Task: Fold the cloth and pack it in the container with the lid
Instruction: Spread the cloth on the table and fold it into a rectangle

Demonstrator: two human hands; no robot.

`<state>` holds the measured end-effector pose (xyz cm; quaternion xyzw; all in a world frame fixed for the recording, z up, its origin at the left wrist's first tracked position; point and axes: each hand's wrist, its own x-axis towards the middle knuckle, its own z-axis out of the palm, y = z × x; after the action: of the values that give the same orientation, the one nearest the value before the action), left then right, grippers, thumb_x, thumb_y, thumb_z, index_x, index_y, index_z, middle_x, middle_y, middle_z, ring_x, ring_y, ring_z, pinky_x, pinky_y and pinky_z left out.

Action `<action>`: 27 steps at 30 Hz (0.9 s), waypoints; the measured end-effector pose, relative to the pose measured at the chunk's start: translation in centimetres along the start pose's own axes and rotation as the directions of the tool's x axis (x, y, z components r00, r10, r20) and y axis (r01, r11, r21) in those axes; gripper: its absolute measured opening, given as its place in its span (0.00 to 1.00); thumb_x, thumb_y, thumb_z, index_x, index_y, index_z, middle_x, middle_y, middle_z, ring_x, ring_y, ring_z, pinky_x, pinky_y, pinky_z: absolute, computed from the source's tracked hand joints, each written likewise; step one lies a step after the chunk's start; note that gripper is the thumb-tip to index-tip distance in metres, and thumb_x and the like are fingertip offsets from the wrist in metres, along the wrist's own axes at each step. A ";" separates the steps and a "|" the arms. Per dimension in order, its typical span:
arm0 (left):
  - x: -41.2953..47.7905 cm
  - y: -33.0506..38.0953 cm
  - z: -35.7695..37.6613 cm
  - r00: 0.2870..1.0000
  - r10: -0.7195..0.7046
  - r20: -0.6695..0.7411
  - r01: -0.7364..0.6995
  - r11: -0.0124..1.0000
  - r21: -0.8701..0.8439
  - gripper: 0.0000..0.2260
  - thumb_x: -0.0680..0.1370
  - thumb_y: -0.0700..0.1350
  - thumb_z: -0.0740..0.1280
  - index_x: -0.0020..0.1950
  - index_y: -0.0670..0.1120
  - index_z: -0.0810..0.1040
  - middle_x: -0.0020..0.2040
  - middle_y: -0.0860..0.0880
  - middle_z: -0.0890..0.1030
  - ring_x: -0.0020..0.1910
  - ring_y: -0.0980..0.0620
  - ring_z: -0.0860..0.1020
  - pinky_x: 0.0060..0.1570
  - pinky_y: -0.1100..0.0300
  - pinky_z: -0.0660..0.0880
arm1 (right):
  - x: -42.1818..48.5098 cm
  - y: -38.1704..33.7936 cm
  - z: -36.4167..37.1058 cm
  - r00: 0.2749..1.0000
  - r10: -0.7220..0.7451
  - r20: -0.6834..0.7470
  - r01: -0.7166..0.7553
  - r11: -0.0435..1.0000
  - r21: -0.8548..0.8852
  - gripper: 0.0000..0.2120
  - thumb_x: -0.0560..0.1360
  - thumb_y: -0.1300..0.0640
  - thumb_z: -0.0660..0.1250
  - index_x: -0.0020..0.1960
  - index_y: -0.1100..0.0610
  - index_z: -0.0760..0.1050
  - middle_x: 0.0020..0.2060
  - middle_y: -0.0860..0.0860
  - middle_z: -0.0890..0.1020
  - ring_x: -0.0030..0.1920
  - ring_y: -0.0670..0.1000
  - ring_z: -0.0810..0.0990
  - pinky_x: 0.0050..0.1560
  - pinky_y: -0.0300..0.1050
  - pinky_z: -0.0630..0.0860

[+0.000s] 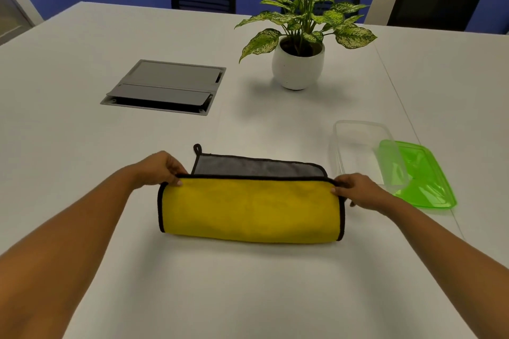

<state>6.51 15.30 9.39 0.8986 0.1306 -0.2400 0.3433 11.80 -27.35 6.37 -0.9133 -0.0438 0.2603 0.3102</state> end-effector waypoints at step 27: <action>11.1 1.9 8.2 0.862 0.195 -0.469 -0.098 0.970 0.223 0.17 0.79 0.39 0.61 0.68 0.40 0.70 0.66 0.38 0.74 0.65 0.40 0.72 0.66 0.48 0.67 | 11.4 -3.4 3.1 0.957 -0.094 -0.276 -0.093 0.799 -0.594 0.17 0.77 0.69 0.56 0.65 0.63 0.65 0.58 0.60 0.75 0.50 0.58 0.79 0.40 0.44 0.68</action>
<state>13.86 9.09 -0.66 0.9660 0.1203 0.0094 0.2287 20.37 -20.19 1.20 -0.9923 -0.0780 0.0956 0.0079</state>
